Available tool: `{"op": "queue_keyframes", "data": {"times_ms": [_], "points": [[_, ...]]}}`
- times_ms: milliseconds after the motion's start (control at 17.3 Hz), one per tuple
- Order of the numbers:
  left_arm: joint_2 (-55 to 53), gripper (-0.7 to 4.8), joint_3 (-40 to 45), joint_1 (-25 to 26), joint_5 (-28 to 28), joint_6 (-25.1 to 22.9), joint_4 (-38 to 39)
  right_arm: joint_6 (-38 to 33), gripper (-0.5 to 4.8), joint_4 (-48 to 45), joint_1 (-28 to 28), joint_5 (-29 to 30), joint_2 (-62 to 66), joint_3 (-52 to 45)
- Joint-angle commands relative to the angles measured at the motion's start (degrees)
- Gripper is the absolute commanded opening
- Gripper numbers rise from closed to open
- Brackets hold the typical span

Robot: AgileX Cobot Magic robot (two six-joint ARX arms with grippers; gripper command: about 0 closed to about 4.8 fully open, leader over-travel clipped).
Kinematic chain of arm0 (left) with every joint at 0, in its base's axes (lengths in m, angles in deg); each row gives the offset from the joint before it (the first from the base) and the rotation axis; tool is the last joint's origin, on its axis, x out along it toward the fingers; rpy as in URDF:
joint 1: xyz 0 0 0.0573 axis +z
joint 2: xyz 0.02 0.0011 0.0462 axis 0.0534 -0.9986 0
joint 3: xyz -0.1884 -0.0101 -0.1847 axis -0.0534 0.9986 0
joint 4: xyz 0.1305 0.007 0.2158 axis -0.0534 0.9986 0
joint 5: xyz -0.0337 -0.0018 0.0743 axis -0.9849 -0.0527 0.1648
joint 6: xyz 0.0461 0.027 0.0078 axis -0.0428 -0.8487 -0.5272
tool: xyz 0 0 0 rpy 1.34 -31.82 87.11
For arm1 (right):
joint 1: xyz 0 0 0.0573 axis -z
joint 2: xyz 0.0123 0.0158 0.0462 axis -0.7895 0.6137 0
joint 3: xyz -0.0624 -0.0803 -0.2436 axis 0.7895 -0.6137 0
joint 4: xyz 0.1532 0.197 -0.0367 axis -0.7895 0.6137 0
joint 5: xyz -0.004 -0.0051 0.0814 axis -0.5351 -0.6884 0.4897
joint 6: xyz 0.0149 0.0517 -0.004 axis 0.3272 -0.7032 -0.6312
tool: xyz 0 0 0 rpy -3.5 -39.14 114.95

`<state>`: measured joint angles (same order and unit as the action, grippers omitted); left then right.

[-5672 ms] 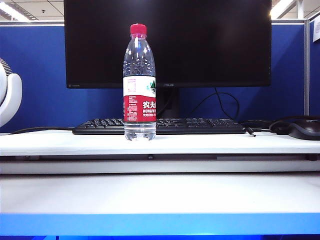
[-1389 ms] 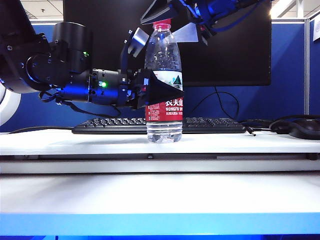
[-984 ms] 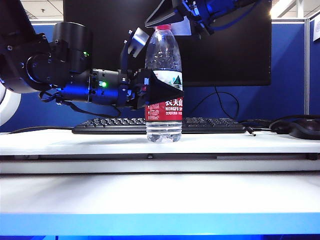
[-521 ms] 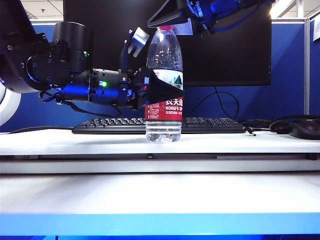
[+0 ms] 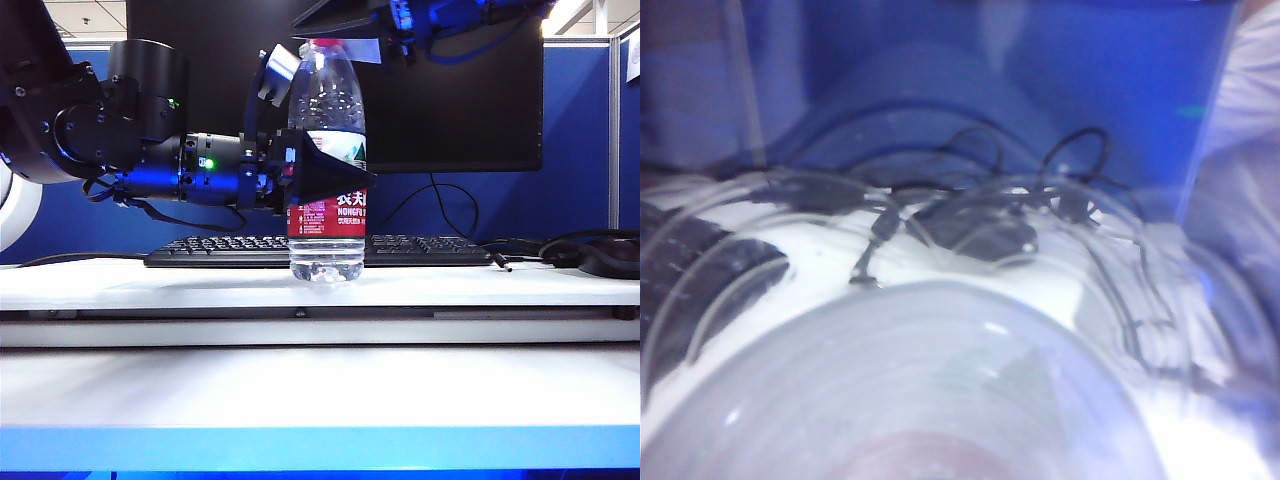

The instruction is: Unscrew the cap from the plastic bottle on the table.

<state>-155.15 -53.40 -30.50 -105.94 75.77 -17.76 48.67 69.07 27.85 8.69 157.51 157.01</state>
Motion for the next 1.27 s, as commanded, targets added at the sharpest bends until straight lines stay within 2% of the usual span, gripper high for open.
{"op": "queue_keyframes", "data": {"times_ms": [58,116,174,347,521,579,695,926,984,1100,1158,1215,1273], "points": [[-0.15,2.67,-0.15,0.11,2.23,0.13,1.27,-2.69,1.9,-1.27,0.76,2.58,-0.5,0.48],[-0.15,2.67,-0.15,0.11,3.08,0.09,1.27,-3.13,4.13,-1.05,0.76,-1.09,-0.52,0.48],[-0.15,2.67,-0.15,0.11,3.63,-0.15,1.18,-3.34,4.79,-0.81,0.76,-4.0,-0.52,0.48],[-0.15,2.67,-0.15,0.11,5.01,-0.85,0.42,-6.27,4.79,-0.02,0.7,-14.34,-0.55,0.48],[-0.17,2.67,-0.15,0.11,5.31,-1.14,0.44,-9.27,4.79,1.07,0.59,-21.53,-2.19,0.39],[-0.15,2.67,-0.15,0.11,6.25,-1.14,0.44,-9.22,4.79,2.34,-0.09,-26.03,-3.48,0.35],[-0.15,2.67,-0.15,0.11,7.63,-1.18,0.31,-8.09,4.79,7.72,-3.43,-37.09,-9.05,0.11],[-0.15,2.67,-0.15,0.07,7.74,-1.11,0.33,-6.21,4.79,10.93,-14.12,-52.85,-13.22,-0.22],[-0.15,2.67,-0.15,0.07,7.72,-0.85,0.39,-4.31,4.79,8.55,-18.58,-62.03,-13.18,-1.57],[-0.15,2.67,-0.15,0.09,7.72,-0.52,0.42,-0.57,4.79,-2.4,-26.91,-82.6,-11.98,-6.29],[-0.15,2.67,-0.15,0.07,7.45,-0.5,0.39,-0.63,4.79,-7.04,-29.29,-89.18,-11.43,-8.48],[-0.15,2.67,-0.15,0.07,7.34,-0.42,0.39,-0.61,4.79,-9.97,-30.6,-92.02,-10.95,-10.16],[-0.15,2.67,-0.15,0.07,6.99,0.42,0.33,-0.66,4.79,-11.56,-30.8,-92.39,-10.49,-11.37]]}}
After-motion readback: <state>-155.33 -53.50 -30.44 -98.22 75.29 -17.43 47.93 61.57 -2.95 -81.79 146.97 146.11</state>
